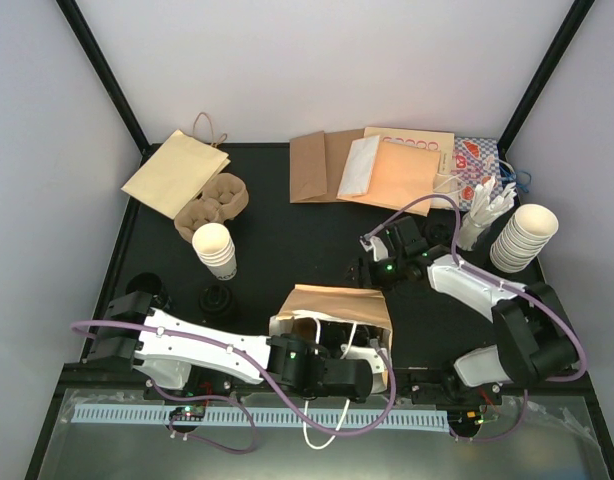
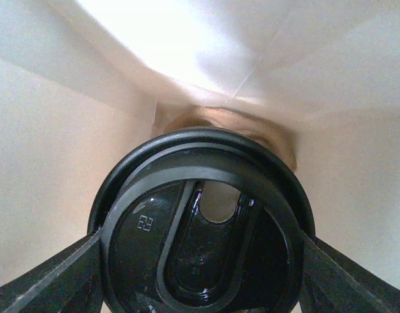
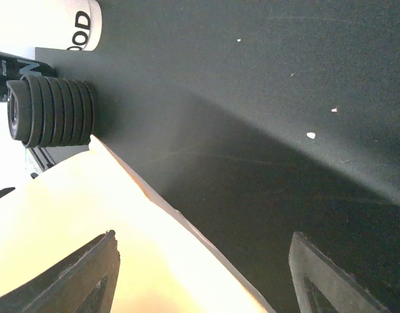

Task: Pack the takeout coffee

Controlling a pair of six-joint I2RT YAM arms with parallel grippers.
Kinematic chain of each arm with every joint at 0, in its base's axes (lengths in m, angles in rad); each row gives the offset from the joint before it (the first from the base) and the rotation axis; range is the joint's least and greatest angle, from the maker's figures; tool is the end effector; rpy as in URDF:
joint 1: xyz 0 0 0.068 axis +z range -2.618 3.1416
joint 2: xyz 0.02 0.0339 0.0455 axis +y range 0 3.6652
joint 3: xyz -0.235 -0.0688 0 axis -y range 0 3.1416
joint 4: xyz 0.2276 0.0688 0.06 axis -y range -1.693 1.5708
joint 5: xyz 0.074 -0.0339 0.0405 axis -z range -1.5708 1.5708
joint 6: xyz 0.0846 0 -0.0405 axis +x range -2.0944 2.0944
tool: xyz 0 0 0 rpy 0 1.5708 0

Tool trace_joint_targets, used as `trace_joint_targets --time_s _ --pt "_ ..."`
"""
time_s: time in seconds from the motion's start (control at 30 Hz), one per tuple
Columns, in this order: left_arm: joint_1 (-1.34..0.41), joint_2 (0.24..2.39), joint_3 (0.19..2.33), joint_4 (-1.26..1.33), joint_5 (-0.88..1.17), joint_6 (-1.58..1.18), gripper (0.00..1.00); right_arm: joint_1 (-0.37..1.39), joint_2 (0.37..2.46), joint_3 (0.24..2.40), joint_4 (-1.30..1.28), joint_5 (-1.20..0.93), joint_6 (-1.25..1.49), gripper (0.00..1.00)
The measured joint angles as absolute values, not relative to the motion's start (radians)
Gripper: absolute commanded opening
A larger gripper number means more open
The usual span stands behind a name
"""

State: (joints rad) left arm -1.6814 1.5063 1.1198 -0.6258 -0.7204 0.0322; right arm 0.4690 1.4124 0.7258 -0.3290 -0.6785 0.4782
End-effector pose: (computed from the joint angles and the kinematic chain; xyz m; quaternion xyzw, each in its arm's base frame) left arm 0.0211 -0.3154 0.2011 0.6162 0.6625 0.0406 0.4239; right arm 0.2175 0.1697 0.1288 -0.0870 0.9073 0.4027 0.0840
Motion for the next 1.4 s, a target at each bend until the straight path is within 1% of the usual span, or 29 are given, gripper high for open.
trace_joint_targets --time_s 0.27,0.4,0.57,0.7,0.8,0.87,1.0,1.23,1.4 --pt "-1.665 1.514 1.118 -0.539 -0.717 0.061 0.42 0.469 1.328 0.714 -0.381 -0.616 0.477 0.74" --pt "-1.658 1.516 1.116 -0.523 -0.704 0.061 0.41 0.469 1.25 0.714 -0.447 -0.529 0.469 0.76" --pt "-1.657 1.52 1.102 -0.527 -0.679 0.048 0.41 0.469 1.172 0.728 -0.558 -0.39 0.465 0.75" --pt "-1.657 1.52 1.096 -0.534 -0.668 0.036 0.41 0.469 1.124 0.747 -0.646 -0.26 0.503 0.75" --pt "-1.657 1.52 1.096 -0.536 -0.665 0.027 0.41 0.469 1.069 0.733 -0.686 -0.223 0.547 0.75" --pt "-1.658 1.52 1.096 -0.538 -0.665 0.024 0.41 0.469 1.026 0.698 -0.681 -0.229 0.577 0.75" --pt "-1.658 1.52 1.096 -0.54 -0.661 0.02 0.41 0.469 0.98 0.578 -0.624 -0.317 0.645 0.74" --pt "-1.661 1.529 1.096 -0.554 -0.662 -0.006 0.42 0.463 1.049 0.49 -0.418 -0.468 0.735 0.73" --pt "-1.662 1.534 1.095 -0.556 -0.669 -0.032 0.42 0.467 1.123 0.483 -0.31 -0.535 0.764 0.72"
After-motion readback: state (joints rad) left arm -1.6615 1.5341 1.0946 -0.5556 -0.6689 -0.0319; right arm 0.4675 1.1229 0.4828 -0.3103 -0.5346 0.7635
